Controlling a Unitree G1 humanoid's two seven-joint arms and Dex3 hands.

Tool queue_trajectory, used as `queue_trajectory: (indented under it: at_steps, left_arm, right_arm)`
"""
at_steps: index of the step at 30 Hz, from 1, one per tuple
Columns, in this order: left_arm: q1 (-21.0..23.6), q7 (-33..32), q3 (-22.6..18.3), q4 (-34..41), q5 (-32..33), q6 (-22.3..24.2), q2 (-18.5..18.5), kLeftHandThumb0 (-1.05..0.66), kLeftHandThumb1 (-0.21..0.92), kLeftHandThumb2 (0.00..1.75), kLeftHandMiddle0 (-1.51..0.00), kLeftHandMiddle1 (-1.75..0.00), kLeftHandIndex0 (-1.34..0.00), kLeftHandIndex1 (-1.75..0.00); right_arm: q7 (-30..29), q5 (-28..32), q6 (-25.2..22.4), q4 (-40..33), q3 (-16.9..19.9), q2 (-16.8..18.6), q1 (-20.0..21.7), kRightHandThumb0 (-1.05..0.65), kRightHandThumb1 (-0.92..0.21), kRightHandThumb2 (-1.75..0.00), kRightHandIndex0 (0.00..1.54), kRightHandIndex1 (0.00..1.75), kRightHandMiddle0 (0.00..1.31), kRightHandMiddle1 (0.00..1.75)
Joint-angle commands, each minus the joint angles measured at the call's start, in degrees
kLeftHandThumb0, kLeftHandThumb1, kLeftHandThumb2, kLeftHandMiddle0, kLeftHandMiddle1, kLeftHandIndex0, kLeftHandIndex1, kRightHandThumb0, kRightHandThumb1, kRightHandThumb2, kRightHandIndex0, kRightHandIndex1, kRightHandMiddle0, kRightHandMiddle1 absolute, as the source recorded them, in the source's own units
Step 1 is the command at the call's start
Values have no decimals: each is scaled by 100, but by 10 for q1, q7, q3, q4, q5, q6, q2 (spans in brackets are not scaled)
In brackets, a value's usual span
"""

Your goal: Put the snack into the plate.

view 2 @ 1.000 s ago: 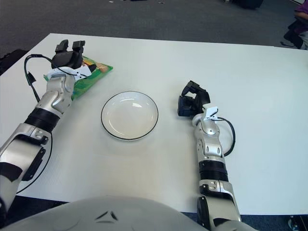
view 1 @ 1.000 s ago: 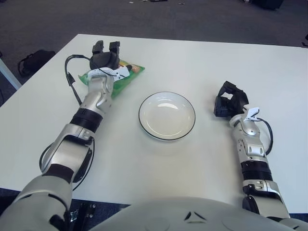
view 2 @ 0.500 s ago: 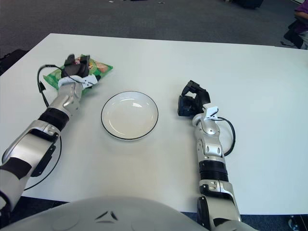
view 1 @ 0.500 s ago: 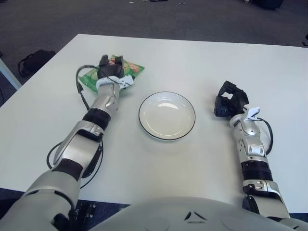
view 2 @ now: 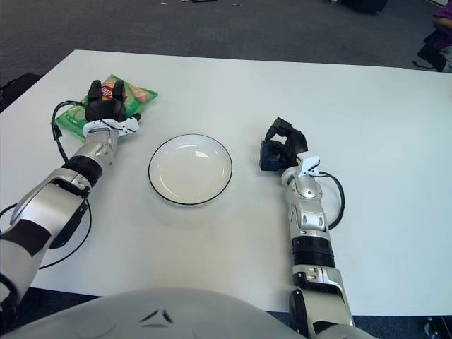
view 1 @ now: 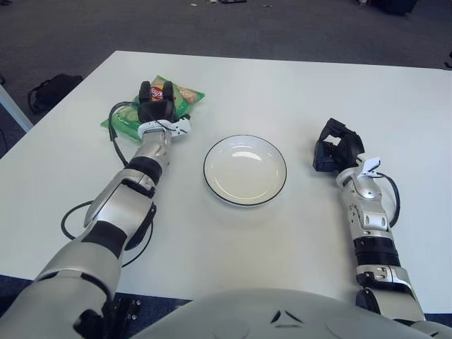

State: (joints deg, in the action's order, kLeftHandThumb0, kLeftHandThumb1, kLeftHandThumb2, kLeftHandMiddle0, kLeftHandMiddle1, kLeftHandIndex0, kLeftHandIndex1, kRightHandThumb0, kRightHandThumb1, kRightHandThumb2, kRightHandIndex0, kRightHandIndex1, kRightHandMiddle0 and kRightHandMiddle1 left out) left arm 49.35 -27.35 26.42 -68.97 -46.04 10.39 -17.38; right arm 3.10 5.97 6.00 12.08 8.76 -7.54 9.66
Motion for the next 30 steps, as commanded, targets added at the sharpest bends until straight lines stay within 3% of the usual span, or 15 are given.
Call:
queue_trajectory:
  at_steps: [1,11,14,16,18,19,21,22,23,25,28,30]
  left_arm:
    - [-23,-1,10,-40,4,5,5,-105,92,103,0,0,0,0]
    - [-31,-35,10,-51,17,18,7,-105,92,105,-1,-1,-1,-4]
    - [-35,-52,6,-50,23,16,5,-105,92,101,0,-37,0,-24]
    - [-37,-62,5,-49,25,13,4,-104,92,97,0,-80,0,-43]
    - [-39,-76,7,-49,26,7,2,-103,92,95,0,-99,0,-51]
    - [-43,-98,9,-49,24,-3,-2,-101,92,92,0,-122,0,-63]
    - [-49,-135,14,-49,19,-18,-9,-93,92,83,0,-148,0,-99]
    - [-50,-148,16,-50,18,-23,-10,-87,91,78,-2,-158,0,-118]
    - [-51,-162,19,-51,15,-27,-12,-85,90,77,-3,-161,0,-125]
    - [-52,-180,22,-54,13,-36,-16,-57,82,75,-22,-169,-17,-154]
    - [-52,-189,24,-59,16,-46,-21,-19,51,107,-46,-173,-37,-157]
    - [-53,-192,23,-61,18,-58,-24,-10,38,121,-54,-174,-45,-159]
  right_arm:
    - [2,7,-8,25,1,18,-68,-58,-10,-158,135,175,80,175]
    - [26,9,-10,23,-1,11,-70,-58,-10,-159,135,175,81,175]
    - [31,8,-13,20,-1,9,-70,-58,-10,-159,136,175,80,175]
    - [33,7,-15,19,0,8,-71,-58,-10,-159,136,175,80,175]
    - [35,7,-15,18,0,8,-71,-58,-10,-158,136,175,80,175]
    - [37,7,-15,18,0,8,-71,-58,-10,-158,136,175,80,175]
    - [41,7,-15,18,-1,7,-71,-58,-10,-158,136,175,80,175]
    - [42,7,-15,18,-1,7,-71,-58,-10,-158,136,175,80,175]
    - [44,7,-16,18,-1,6,-70,-58,-10,-158,136,175,80,175]
    - [46,8,-18,18,-1,6,-70,-58,-11,-158,136,175,80,175]
    - [48,9,-20,17,0,6,-70,-58,-11,-157,136,175,79,175]
    - [49,9,-21,17,0,8,-70,-58,-11,-157,136,175,79,175]
